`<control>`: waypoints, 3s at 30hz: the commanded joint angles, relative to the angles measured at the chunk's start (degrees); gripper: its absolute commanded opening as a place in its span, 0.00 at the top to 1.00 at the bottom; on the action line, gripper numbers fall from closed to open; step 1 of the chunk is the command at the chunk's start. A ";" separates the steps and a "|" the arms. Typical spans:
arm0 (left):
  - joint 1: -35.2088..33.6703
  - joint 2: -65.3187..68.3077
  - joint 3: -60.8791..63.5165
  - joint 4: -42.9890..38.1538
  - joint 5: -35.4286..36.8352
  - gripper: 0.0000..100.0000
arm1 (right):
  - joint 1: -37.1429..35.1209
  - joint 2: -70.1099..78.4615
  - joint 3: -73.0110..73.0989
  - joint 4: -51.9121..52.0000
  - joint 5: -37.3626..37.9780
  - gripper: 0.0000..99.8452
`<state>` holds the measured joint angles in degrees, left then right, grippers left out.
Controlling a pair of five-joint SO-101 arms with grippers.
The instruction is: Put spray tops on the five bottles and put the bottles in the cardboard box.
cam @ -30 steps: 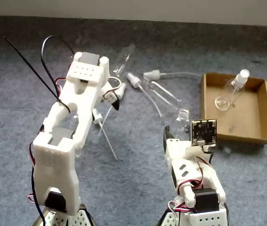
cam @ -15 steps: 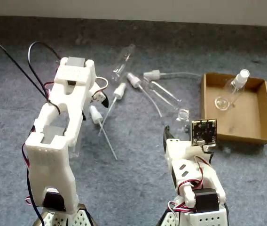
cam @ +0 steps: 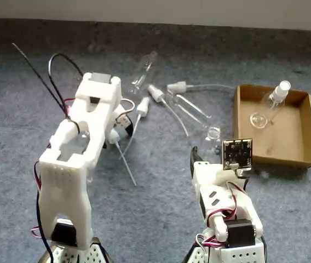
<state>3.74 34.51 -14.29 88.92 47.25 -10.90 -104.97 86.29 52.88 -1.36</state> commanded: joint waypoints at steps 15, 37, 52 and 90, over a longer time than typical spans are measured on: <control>0.04 7.60 -9.54 0.18 0.35 0.72 | 0.48 -0.48 -0.57 -1.98 0.18 0.93; -0.04 7.69 -9.45 -0.26 0.26 0.93 | 0.48 -0.48 -0.57 -1.98 0.18 0.93; 0.22 6.73 -11.03 6.68 -22.51 0.93 | -0.75 -0.48 -0.57 -2.07 0.18 0.93; 13.67 -48.31 -16.04 -2.55 -44.13 0.99 | -6.90 -0.48 16.40 -32.22 0.53 0.94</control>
<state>13.93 -7.52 -28.44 89.45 3.56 -16.88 -104.88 95.60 22.20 -1.36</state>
